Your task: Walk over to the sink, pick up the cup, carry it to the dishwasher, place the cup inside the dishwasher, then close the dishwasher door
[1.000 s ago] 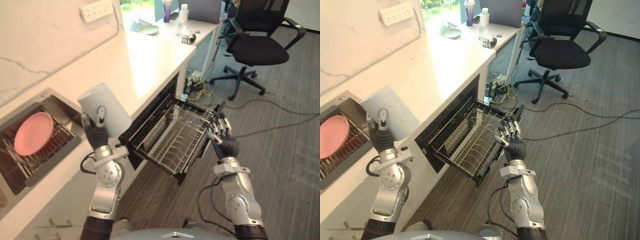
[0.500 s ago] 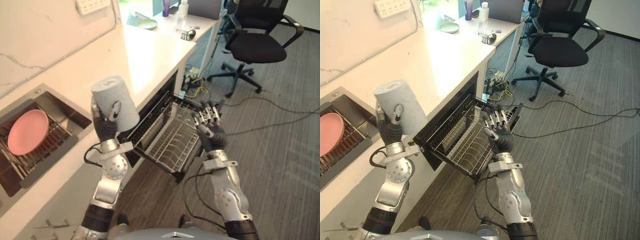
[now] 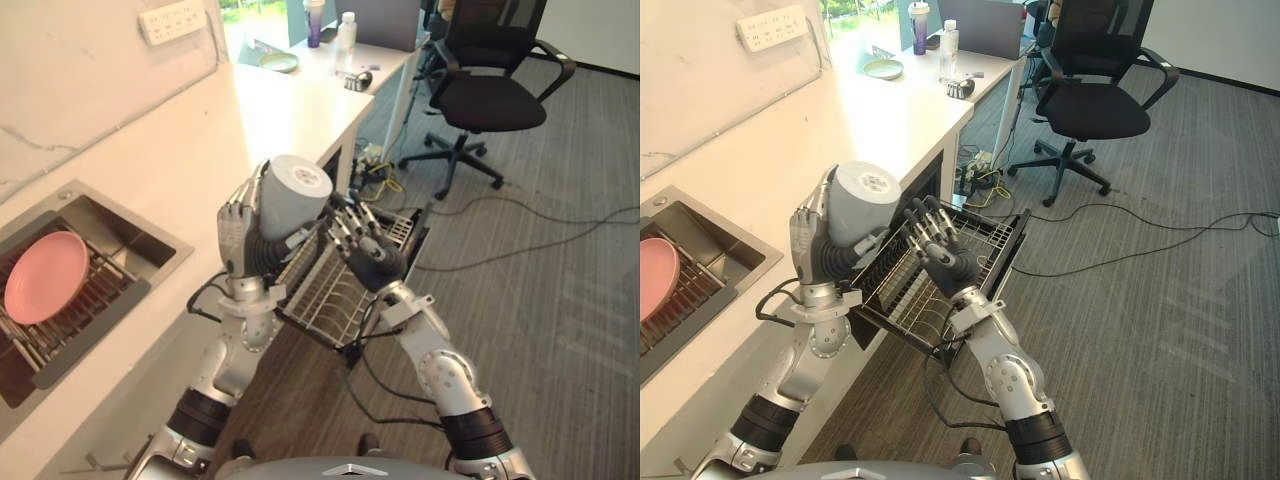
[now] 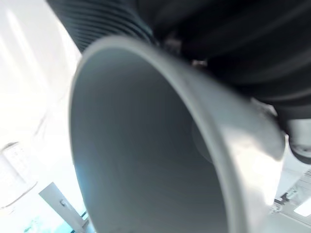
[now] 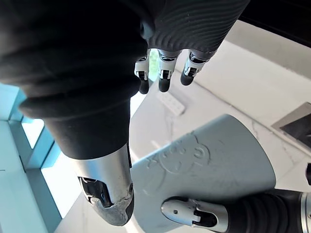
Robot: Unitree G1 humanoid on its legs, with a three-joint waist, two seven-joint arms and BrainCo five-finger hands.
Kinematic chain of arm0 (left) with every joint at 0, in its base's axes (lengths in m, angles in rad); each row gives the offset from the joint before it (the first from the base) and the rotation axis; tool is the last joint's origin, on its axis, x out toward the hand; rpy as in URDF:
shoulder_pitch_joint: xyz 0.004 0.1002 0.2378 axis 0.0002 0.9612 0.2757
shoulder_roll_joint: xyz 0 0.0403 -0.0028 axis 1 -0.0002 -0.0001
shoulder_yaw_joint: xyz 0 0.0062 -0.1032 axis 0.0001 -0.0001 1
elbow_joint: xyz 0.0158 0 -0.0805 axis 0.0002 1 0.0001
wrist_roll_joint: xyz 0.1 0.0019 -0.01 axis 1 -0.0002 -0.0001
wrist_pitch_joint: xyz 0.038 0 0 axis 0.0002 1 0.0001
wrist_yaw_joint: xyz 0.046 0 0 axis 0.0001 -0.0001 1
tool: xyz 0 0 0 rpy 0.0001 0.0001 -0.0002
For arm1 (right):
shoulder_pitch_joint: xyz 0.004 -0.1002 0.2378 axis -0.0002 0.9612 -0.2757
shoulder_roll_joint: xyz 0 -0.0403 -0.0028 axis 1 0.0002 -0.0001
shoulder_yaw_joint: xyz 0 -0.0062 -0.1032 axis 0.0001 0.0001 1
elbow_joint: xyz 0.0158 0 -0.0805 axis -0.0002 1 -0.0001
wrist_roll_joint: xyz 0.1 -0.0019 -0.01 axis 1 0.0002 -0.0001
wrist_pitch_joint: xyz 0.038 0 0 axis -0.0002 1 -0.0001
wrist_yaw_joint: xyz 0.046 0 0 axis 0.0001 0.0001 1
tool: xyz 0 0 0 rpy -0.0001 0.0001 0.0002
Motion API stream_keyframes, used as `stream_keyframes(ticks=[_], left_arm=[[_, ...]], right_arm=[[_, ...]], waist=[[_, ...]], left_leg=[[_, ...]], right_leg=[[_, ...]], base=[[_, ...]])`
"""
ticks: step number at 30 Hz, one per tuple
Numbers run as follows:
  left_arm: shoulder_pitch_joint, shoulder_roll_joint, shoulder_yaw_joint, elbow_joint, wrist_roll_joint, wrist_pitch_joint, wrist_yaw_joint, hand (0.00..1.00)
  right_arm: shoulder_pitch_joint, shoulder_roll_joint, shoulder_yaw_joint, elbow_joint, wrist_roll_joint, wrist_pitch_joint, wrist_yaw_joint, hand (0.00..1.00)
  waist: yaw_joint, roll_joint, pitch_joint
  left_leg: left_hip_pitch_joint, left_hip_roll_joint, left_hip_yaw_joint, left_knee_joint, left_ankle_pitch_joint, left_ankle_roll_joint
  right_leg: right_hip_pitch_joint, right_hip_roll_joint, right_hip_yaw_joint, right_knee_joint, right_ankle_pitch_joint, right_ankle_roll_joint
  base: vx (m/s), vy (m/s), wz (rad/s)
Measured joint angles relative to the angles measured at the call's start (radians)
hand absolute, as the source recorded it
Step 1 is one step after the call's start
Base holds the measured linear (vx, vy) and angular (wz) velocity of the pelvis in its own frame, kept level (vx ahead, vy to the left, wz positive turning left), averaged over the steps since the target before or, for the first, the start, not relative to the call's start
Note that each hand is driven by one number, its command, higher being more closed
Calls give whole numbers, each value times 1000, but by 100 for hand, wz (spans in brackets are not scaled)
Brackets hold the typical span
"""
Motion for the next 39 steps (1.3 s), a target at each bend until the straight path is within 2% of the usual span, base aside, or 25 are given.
stream_keyframes(ticks=[4,8,16,20,24,31,36,39], left_arm=[[-56,-1,-62,35,24,81,11,100],[-74,-2,-89,49,29,123,11,100],[-76,32,-120,60,30,132,18,100],[-77,39,-128,72,33,133,24,100],[-80,43,-149,101,45,145,23,100],[-81,60,-155,106,44,171,26,100],[-81,67,-154,109,42,179,32,100],[-81,69,-156,109,38,186,31,100]], right_arm=[[-56,-2,41,0,25,1,-32,0],[-69,-16,66,1,30,1,-65,0],[-113,-35,100,5,36,-3,-124,0],[-160,-40,109,22,21,-34,-157,0],[-189,-59,114,44,14,-47,-206,0],[-220,-60,131,44,-22,-31,-251,0],[-244,-62,142,44,-24,-12,-284,0],[-253,-63,148,45,-60,-2,-292,0]], waist=[[-10,1,-4],[-4,0,-4],[2,-6,-28],[2,-7,-30],[5,-10,-32],[5,-25,-57],[12,-26,-58],[14,-26,-58]], left_leg=[[-17,-6,-31,-2,8,6],[-26,-18,-61,-3,15,14],[-37,-39,-80,-4,26,28],[-37,-44,-80,-4,31,32],[-38,-48,-81,-4,34,35],[-54,-53,-85,-4,39,38],[-54,-59,-87,-4,44,44],[-54,-62,-92,-5,48,46]], right_leg=[[3,-5,-28,0,-1,1],[14,-14,-55,0,-1,6],[15,-34,-71,0,5,16],[14,-40,-71,0,7,17],[13,-44,-71,0,11,17],[-1,-47,-71,0,18,19],[-1,-53,-72,2,20,20],[-1,-58,-75,8,15,13]], base=[[8,4,17],[-4,17,25],[-21,21,9],[-8,3,0],[0,0,0],[-1,1,1],[-14,7,1],[-36,17,4]])
